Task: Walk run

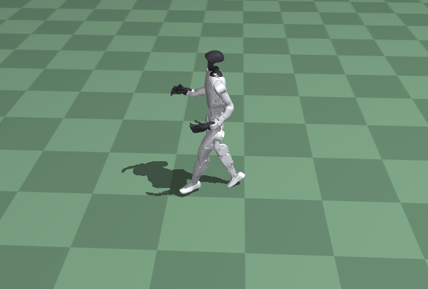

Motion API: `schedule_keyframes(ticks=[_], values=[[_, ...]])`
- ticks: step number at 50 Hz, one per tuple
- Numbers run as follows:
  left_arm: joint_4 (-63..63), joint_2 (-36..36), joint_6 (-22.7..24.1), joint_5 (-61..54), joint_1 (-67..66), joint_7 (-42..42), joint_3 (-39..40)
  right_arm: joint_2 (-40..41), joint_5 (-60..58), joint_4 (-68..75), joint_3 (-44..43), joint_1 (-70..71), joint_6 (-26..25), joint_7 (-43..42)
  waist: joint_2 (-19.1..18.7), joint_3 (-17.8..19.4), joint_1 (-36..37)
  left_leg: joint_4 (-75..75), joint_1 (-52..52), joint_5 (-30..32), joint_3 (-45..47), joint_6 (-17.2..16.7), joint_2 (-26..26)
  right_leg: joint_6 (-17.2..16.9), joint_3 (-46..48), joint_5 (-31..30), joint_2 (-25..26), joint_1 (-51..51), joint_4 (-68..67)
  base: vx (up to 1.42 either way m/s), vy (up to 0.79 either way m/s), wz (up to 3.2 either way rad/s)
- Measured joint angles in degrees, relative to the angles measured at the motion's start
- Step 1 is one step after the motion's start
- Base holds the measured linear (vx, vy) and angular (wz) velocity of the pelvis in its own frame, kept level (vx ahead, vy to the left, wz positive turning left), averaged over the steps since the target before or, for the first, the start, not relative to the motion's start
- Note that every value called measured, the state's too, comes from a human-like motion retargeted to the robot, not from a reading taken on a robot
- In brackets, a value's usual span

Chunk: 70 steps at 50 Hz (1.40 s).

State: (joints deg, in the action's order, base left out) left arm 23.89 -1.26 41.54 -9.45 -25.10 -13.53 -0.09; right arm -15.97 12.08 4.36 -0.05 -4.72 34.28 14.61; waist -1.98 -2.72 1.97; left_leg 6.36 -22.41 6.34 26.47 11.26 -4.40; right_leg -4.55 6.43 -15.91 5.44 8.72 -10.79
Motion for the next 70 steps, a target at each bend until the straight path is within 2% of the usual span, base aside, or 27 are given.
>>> schedule_keyframes(ticks=[3,6,8,12,14,17,20,22,24,25,27,30,32,35,39,42,45,48,51,53,55,57,59,63,65,68,70], values=[[-0.53,1.07,0.24,0.14,5.07,0.97,-1.07,1.4,2.38,3.25,1.35,-1.09,-0.83,3.66,2.03,-1.26,-1.9,7.49,2.14,-13.71,-6.43,3.74,-0.34,-6.2,3.77,-12.71,2.2,-1.93,-12.64,1.24,-0.54,0.74],[-1.45,4.43,0.25,1.92,13.15,3.66,2.37,4.41,-0.22,7.86,-0.13,-4.26,-1.03,8.35,-0.97,0.86,-5.26,17.27,0.13,-16.26,-12.88,3.74,1.13,-10.32,-4.88,-11.28,8.23,-10.89,-33.59,0.92,0.24,1.6],[-3.68,6.61,0.33,1.61,17.1,8.77,-0.53,5.15,-3.17,9.99,-1.17,-7.96,-1.44,8.12,-5.13,-0.18,-4.51,14.41,4.59,-16.87,-14.51,3.74,2.16,-7.87,-8.03,-5.4,8.66,-16.43,-38.22,1.03,0.43,1.24],[-8.84,6.43,0.18,-0.72,20.93,13.85,-7.23,4.73,-3.19,10.38,-4.46,-19.12,-0.67,7.94,-9.02,-1.55,-4.65,5.4,12.46,-10.43,-22.74,1.78,-0.85,6.36,-3.78,4.65,-2.23,-23.63,-33.43,0.78,0.3,1.95],[-10.88,3.92,0.05,-0.96,22.37,12.55,-9.51,5.24,-1.51,10.83,-6.17,-24.42,-0.63,7.98,-10.76,-1.77,-8.44,4.66,14.39,-7.03,-29.7,-0.1,-1.66,7.67,-2.44,8.48,-6.1,-25.99,-26.2,0.73,0.11,3.15],[-13.4,-0.18,0.26,1.01,24.45,10.89,-12.03,6.71,1.93,11.44,-8.22,-29.75,-1.14,7.78,-10.42,-2.0,-13.18,4.25,17.59,-3.46,-37.84,-1.98,-4.59,3.78,-7.3,11.16,-7.22,-26.9,-9.81,0.83,-0.07,3.15],[-14.7,-3.88,0.18,4.41,25.06,10.91,-13.09,8.2,6.18,10.99,-8.84,-31.64,-1.33,7.91,-7.52,-1.33,-15.76,4.93,21.66,-1.83,-42.41,-2.69,-7.23,2.4,-21.77,14.82,-5.72,-26.6,4.01,0.85,-0.2,2.32],[-14.46,-5.55,0.02,6.9,24.22,11.37,-12.44,8.17,7.95,10.45,-7.65,-30.38,-1.42,7.98,-5.92,-0.47,-14.11,6.96,24.01,-1.56,-42.88,-3.24,-7.89,-3.24,-32.21,16.92,-5.02,-25.04,10.22,0.76,-0.2,0.91],[-13.04,-5.71,-0.19,8.4,21.94,10.57,-11.45,7.79,7.23,9.87,-6.63,-27.87,-1.51,7.48,-3.82,0.09,-14.48,11.62,25.83,0.3,-43.53,-4.39,-9.89,-8.65,-29.59,14.53,-6.67,-25.18,10.27,0.81,-0.2,1.28],[-12.02,-5.51,-0.27,8.98,20.5,9.92,-10.6,7.57,6.37,9.79,-6.01,-25.92,-1.68,7.2,-2.54,0.21,-15.08,14.79,26.21,1.97,-42.8,-5.36,-10.75,-10.12,-25.51,10.15,-8.05,-25.37,8.82,0.72,-0.16,1.55],[-9.86,-4.79,0.16,9.78,16.96,8.41,-8.76,7.95,4.0,9.85,-4.75,-21.08,-2.08,6.81,-1.78,-0.94,-16.18,23.54,23.8,9.38,-38.18,-10.76,-9.96,-4.61,-18.47,13.94,-8.24,-25.52,3.9,1.0,-0.29,1.27],[-4.28,-1.64,2.4,12.76,12.52,4.85,-5.36,10.04,1.85,10.14,-5.08,-14.5,-2.52,4.94,-4.54,-1.61,-16.73,43.05,13.87,16.33,-32.1,-23.62,-3.54,-2.8,-20.31,19.36,-6.4,-24.08,-1.91,0.64,-0.11,1.99],[-1.14,2.16,2.14,13.39,9.31,4.35,-3.7,10.46,3.13,9.77,-4.74,-11.74,-2.54,4.24,-2.86,-2.61,-15.12,48.38,9.47,15.19,-25.58,-22.1,-1.5,-1.58,-16.47,19.66,-9.17,-21.22,-0.48,0.68,0.08,1.34],[0.79,5.34,1.7,9.92,4.43,2.2,-4.3,10.55,4.69,8.07,-3.96,-8.86,-0.96,3.47,-0.78,-3.67,-11.54,48.61,3.24,8.78,-18.68,-12.24,-0.48,0.35,-11.21,17.26,-11.48,-17.64,2.16,0.72,0.21,1.26],[-0.28,2.81,0.88,9.83,0.58,-0.96,-2.94,7.76,4.76,4.04,-1.79,-6.7,0.07,4.85,1.76,-4.51,-2.77,39.0,-4.98,0.32,-13.41,-10.59,-0.22,-0.57,-4.09,13.5,-13.2,-12.69,6.6,0.52,0.17,0.96],[-1.76,-0.5,0.62,11.88,0.42,-1.12,-3.08,5.35,4.15,1.28,-1.38,-5.72,-0.6,6.08,2.15,-5.23,0.33,27.27,-7.84,-5.68,-6.22,-6.94,3.01,-1.47,1.96,13.16,-11.84,-9.41,8.15,0.45,0.08,1.88],[-2.69,-2.31,0.51,12.85,2.02,-0.27,-3.25,4.16,2.92,-0.09,-2.17,-5.58,-1.44,6.92,1.99,-6.29,1.06,13.84,-6.07,-11.65,9.19,-5.66,6.78,-2.24,5.99,14.44,-8.68,-6.34,8.3,0.61,0.04,2.24],[-1.92,-0.94,0.3,14.13,5.3,0.48,-2.51,4.74,0.74,1.05,-4.04,-7.38,-2.13,5.9,3.74,-7.2,0.31,5.17,-2.18,-10.47,16.58,2.56,2.42,-4.44,12.84,14.06,-7.22,-1.94,7.59,0.91,-0.05,2.15],[-1.39,1.81,0.51,15.63,7.69,2.19,-1.66,6.85,-2.09,5.6,-6.22,-11.07,-2.52,4.74,5.87,-7.11,1.33,5.17,1.34,-16.82,8.13,3.74,-0.48,-7.64,13.27,2.62,-6.56,0.5,0.94,1.03,-0.16,1.42],[-1.4,3.19,0.91,15.97,9.5,3.85,-0.58,9.07,-5.38,10.3,-8.37,-13.03,-3.02,4.72,3.84,-6.68,0.23,7.26,0.14,-16.76,-2.93,3.74,0.71,-6.05,11.6,-9.05,-4.79,-2.42,-8.28,0.96,0.26,2.03],[-2.0,4.05,1.05,15.55,10.85,5.32,-0.56,10.36,-8.24,14.39,-9.2,-15.04,-3.94,3.33,1.38,-5.89,-0.88,8.55,4.46,-18.91,-1.21,3.74,2.59,-4.95,5.35,-14.09,-2.17,-8.32,-24.08,0.66,0.26,2.46],[-2.44,3.84,1.12,14.99,12.91,6.79,-2.1,11.22,-8.45,16.61,-10.15,-17.18,-3.53,1.77,-3.89,-6.22,-1.65,6.73,6.56,-19.2,-9.66,3.74,4.23,-6.05,-0.31,-10.44,5.93,-13.25,-26.99,0.87,0.26,2.83],[-2.16,3.97,1.08,14.48,14.83,7.52,-2.94,11.83,-7.44,18.16,-11.1,-19.7,-2.92,1.32,-6.51,-6.33,-1.76,5.77,8.17,-19.04,-16.0,3.74,4.5,-4.38,-2.74,-4.99,7.35,-18.01,-30.91,0.99,0.22,2.51],[-3.26,2.93,1.0,12.77,17.19,7.18,-5.51,14.08,-5.65,19.07,-12.7,-23.36,-3.01,1.45,-9.18,-6.09,-4.35,3.97,11.31,-18.19,-29.29,3.74,3.14,4.74,1.55,5.96,-0.13,-27.86,-32.33,0.73,0.11,2.88],[-4.23,1.9,1.1,12.32,17.81,7.49,-6.18,14.91,-6.11,18.41,-13.16,-24.12,-2.74,0.78,-9.63,-6.1,-8.24,3.51,12.46,-17.7,-37.01,3.74,1.35,6.13,2.59,9.08,-3.11,-31.95,-27.93,0.67,-0.04,3.53],[-4.59,0.49,1.3,12.64,18.54,7.78,-5.79,15.45,-7.65,17.04,-13.12,-24.32,-1.99,-0.75,-8.45,-5.64,-12.64,3.6,15.03,-17.62,-43.52,3.74,-1.27,-2.14,-3.32,10.84,-3.83,-35.76,-15.93,0.82,-0.2,2.74],[-4.01,-0.19,1.21,12.7,19.44,7.74,-4.66,15.52,-8.6,16.44,-12.29,-23.45,-1.79,-2.38,-5.95,-4.53,-13.16,3.62,17.94,-17.56,-45.64,3.74,-3.91,-4.69,-7.69,13.9,-5.68,-38.17,-9.84,0.7,-0.22,1.44]])
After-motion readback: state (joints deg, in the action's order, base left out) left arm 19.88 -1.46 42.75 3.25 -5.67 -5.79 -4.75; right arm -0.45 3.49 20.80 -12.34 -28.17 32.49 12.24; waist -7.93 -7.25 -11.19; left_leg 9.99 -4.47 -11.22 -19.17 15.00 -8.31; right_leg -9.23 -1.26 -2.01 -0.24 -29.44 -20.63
